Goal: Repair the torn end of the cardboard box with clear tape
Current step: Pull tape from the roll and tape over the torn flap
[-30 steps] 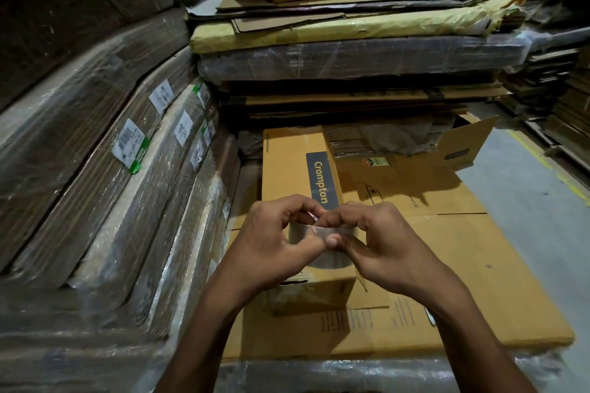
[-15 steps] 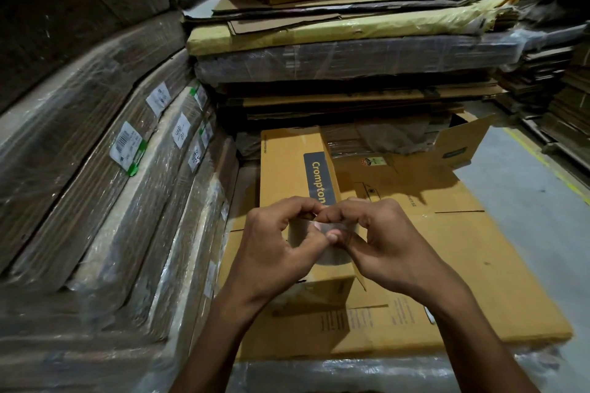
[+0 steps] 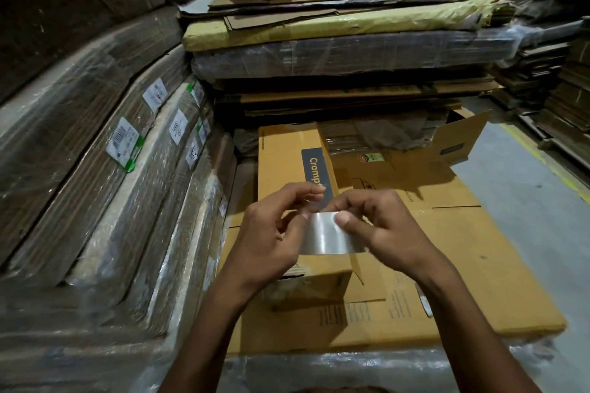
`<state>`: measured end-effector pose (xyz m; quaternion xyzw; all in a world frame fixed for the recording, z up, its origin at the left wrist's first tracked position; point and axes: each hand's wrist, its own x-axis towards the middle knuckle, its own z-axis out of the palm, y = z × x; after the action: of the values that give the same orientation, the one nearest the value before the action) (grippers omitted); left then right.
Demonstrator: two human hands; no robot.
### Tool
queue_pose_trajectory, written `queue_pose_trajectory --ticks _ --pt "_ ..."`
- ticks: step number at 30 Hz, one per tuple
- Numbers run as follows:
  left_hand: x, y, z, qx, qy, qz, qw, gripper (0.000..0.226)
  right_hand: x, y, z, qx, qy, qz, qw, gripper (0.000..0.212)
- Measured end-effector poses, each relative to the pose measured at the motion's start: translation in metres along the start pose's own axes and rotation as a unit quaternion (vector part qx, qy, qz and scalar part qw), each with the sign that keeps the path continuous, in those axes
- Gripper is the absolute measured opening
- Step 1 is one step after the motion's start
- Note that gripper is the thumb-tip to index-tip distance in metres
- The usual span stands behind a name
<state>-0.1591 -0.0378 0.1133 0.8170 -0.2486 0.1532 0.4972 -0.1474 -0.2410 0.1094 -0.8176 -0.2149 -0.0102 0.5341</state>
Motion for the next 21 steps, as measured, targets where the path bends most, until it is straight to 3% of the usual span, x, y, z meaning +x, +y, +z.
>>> queue_pose_trajectory --ticks 4,9,17,21 --pt "0.002 -0.006 -0.001 0.05 -0.041 0.103 0.993 0.028 0.002 0.008 -0.004 0.096 0.007 -0.014 0.995 0.037" --pt "0.005 -0.011 -0.003 0.092 -0.081 0.166 0.979 0.018 0.007 0.012 -0.007 0.069 -0.02 -0.014 0.997 0.029" --pt "0.011 -0.005 -0.003 0.254 -0.119 0.199 0.939 0.007 0.021 0.018 -0.009 0.08 -0.099 0.002 0.992 0.032" --pt "0.012 -0.003 0.001 0.327 -0.128 0.163 0.922 0.011 0.033 0.021 -0.01 0.114 -0.133 0.035 0.984 0.033"
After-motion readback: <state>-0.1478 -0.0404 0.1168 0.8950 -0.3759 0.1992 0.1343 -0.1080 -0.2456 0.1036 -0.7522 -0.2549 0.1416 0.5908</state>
